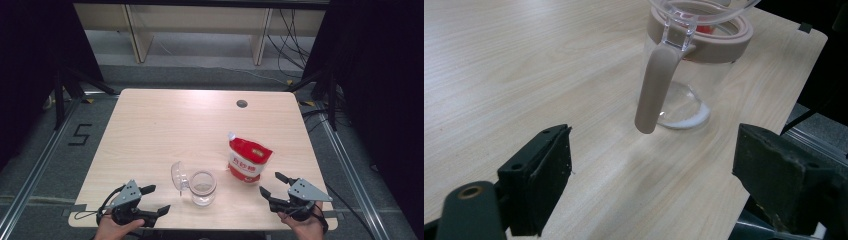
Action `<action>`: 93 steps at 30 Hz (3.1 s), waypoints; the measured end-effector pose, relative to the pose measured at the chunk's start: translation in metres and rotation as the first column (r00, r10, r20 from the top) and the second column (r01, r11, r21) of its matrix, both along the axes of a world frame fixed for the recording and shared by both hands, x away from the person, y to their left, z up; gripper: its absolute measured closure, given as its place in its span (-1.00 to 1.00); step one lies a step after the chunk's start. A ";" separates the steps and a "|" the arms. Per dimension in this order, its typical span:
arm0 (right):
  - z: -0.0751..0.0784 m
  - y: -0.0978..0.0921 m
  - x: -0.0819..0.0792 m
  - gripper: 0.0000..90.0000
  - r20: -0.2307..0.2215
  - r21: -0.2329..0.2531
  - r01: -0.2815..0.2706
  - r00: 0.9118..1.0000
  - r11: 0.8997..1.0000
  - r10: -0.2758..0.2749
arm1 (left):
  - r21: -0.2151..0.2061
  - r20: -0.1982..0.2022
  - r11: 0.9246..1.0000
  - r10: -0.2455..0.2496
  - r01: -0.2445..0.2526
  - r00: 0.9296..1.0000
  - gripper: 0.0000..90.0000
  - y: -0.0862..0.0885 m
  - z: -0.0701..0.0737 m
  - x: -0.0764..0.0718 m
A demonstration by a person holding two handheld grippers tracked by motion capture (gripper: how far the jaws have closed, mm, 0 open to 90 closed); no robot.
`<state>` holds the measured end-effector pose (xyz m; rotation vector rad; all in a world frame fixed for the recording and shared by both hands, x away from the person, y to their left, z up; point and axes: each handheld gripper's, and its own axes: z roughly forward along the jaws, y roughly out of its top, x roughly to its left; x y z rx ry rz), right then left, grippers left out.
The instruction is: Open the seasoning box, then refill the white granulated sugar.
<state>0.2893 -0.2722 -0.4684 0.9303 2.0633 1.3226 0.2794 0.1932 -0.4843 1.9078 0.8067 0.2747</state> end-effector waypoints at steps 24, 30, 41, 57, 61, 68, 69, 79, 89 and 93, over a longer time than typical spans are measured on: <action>-0.010 0.004 0.026 -0.65 0.008 0.033 -0.007 1.000 0.999 0.007 | -0.001 -0.001 1.000 -0.022 0.022 1.000 -0.65 -0.003 0.000 -0.001; -0.013 0.007 0.039 -0.66 0.059 0.050 -0.062 0.997 0.997 0.059 | 0.011 0.007 1.000 -0.023 0.023 1.000 -0.65 -0.002 0.001 -0.001; -0.023 0.023 0.059 -0.57 0.030 0.063 -0.078 0.997 0.995 0.076 | 0.007 -0.004 1.000 -0.025 0.025 1.000 -0.65 -0.003 -0.001 -0.001; -0.033 0.038 0.074 -0.46 0.119 0.065 -0.147 0.983 0.987 0.139 | -0.007 0.001 0.999 -0.046 0.046 0.999 -0.65 -0.003 0.000 0.000; -0.035 0.038 0.077 -0.44 0.128 0.081 -0.134 0.984 0.988 0.123 | -0.022 -0.019 0.999 -0.025 0.024 1.000 -0.65 -0.004 -0.002 -0.001; -0.039 0.041 0.079 -0.34 0.100 0.090 -0.164 0.983 0.982 0.155 | -0.002 -0.007 0.999 -0.038 0.038 0.999 -0.64 -0.004 -0.002 0.000; -0.040 0.041 0.080 -0.34 0.154 0.089 -0.137 0.980 0.986 0.123 | 0.002 -0.005 0.999 -0.041 0.041 0.999 -0.64 -0.004 -0.002 0.000; -0.044 0.044 0.082 -0.28 0.097 0.116 -0.154 0.985 0.981 0.143 | -0.004 -0.008 0.999 -0.047 0.046 0.999 -0.64 -0.005 -0.003 0.000; -0.048 0.045 0.088 -0.28 0.112 0.120 -0.154 0.984 0.981 0.141 | 0.009 -0.006 0.999 -0.045 0.045 0.999 -0.64 -0.005 -0.003 0.000; -0.048 0.044 0.091 -0.28 0.130 0.113 -0.170 0.979 0.979 0.155 | -0.001 -0.011 0.999 -0.047 0.047 0.999 -0.64 -0.005 -0.004 0.001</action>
